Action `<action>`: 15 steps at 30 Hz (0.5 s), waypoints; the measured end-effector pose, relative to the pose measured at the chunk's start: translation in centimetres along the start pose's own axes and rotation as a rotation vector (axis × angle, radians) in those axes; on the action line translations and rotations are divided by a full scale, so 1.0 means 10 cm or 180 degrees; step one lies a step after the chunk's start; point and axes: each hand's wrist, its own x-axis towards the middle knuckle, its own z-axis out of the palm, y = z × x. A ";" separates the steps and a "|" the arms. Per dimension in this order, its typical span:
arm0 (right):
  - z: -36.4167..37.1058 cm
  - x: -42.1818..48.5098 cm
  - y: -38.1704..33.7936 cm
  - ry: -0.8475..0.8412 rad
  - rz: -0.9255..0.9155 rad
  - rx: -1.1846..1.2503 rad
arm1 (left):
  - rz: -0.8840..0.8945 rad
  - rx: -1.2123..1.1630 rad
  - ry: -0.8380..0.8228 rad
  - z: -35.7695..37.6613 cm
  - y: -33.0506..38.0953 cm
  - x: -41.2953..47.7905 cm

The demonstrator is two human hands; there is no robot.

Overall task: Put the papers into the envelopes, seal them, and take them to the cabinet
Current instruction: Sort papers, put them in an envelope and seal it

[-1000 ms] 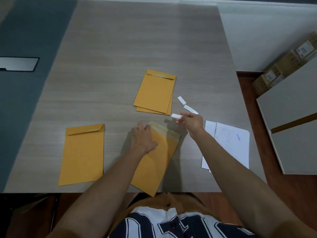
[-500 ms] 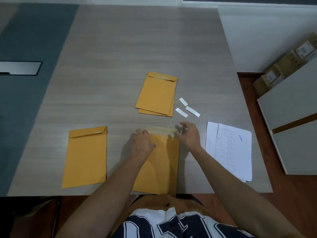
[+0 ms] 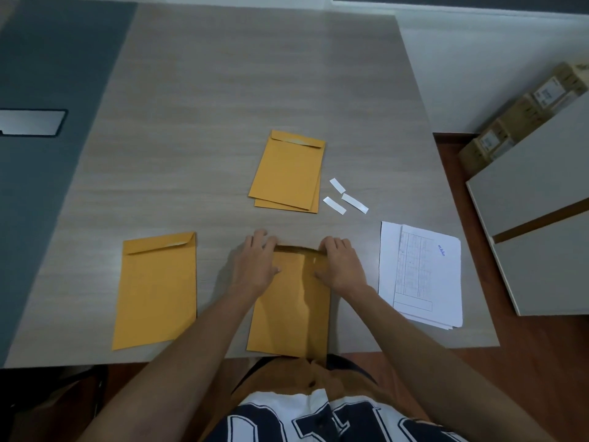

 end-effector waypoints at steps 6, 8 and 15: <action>0.19 -0.25 -0.04 -0.0017 -0.0383 -0.0426 | 0.0588 0.0145 0.0071 0.16 -0.24 -0.21; 0.22 -0.31 -0.13 -0.0149 -0.0372 -0.0587 | 0.0639 0.0217 -0.0002 0.15 -0.27 -0.24; 0.35 -0.28 -0.33 -0.0440 -0.0548 -0.1104 | 0.0898 0.0898 -0.0419 -0.02 -0.23 -0.25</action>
